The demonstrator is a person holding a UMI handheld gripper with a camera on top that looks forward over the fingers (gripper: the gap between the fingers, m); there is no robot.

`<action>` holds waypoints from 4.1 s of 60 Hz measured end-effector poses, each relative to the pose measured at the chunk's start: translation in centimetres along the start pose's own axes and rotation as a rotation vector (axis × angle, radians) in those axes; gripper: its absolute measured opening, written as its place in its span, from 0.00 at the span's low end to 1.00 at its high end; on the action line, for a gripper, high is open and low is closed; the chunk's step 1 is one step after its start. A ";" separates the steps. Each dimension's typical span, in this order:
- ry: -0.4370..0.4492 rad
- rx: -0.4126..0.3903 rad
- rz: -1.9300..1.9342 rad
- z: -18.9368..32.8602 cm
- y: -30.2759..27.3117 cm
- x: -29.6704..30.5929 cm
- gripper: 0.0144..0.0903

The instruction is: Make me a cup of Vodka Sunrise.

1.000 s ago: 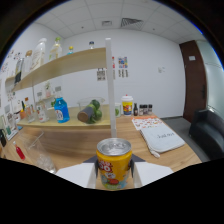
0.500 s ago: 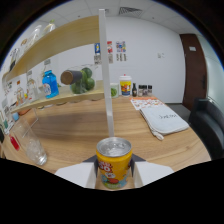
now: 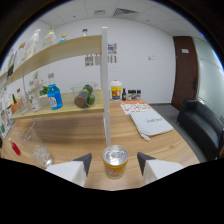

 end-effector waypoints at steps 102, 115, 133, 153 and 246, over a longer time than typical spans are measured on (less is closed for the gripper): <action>-0.214 0.150 -0.047 -1.6 -14.0 -35.4 0.27; -0.224 0.136 -0.023 -5.5 -9.7 -34.9 0.27; -0.205 0.045 -0.021 -1.3 -0.8 -35.5 0.27; -0.154 -0.110 -0.042 4.2 5.6 -35.7 0.27; -0.095 0.231 0.038 -9.8 -19.4 -18.0 0.94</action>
